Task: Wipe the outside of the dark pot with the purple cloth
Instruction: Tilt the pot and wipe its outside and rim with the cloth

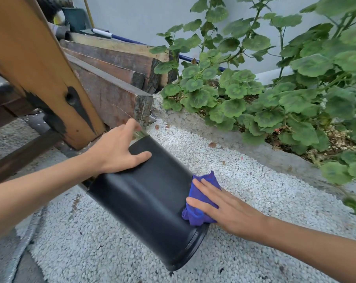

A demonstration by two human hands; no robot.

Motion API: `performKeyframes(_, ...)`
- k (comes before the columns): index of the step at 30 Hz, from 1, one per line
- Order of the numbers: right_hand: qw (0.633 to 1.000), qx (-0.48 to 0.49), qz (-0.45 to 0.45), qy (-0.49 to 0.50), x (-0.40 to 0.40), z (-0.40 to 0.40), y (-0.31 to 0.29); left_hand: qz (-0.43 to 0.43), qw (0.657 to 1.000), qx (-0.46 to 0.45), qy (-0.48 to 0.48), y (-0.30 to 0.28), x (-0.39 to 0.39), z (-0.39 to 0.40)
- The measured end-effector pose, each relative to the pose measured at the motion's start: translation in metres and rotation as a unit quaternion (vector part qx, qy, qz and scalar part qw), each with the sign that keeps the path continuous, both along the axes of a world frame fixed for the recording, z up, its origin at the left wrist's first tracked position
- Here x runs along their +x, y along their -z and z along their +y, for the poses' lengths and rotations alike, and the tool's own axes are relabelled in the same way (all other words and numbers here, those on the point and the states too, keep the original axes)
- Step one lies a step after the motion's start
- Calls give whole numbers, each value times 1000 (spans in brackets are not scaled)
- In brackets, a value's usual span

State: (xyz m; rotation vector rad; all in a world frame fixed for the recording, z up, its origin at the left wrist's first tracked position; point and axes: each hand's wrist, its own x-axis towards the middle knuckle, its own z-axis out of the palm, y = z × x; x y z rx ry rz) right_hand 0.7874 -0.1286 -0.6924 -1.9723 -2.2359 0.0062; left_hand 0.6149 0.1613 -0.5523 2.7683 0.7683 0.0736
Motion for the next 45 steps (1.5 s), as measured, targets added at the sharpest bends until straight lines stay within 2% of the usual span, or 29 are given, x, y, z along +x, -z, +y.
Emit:
performKeyframes(6,1000,7,27,-12,3,-3,4,116,993,6,29,-7,2,-5)
performKeyframes(11,999,-3,45,3,2,-17,7,95,994,8,45,-10,10,-14)
performKeyframes(16,999,22,28,1,-13,-21,2,135,988,44,57,-11,13,-19)
performKeyframes(19,999,5,38,-10,-18,-16,-2,137,986,67,73,-8,10,-15)
performKeyframes(24,991,-37,125,20,-18,-9,-9,110,978,120,134,-5,5,-12)
performKeyframes(29,962,-92,245,79,3,8,-7,92,958,195,190,-3,2,-17)
performKeyframes(38,904,-134,379,148,29,41,13,82,967,146,193,-5,-3,-8)
performKeyframes(41,875,-141,425,185,25,45,11,65,980,92,164,-6,0,-10)
performKeyframes(45,874,-107,428,203,16,39,16,28,995,-8,96,-12,4,-14)
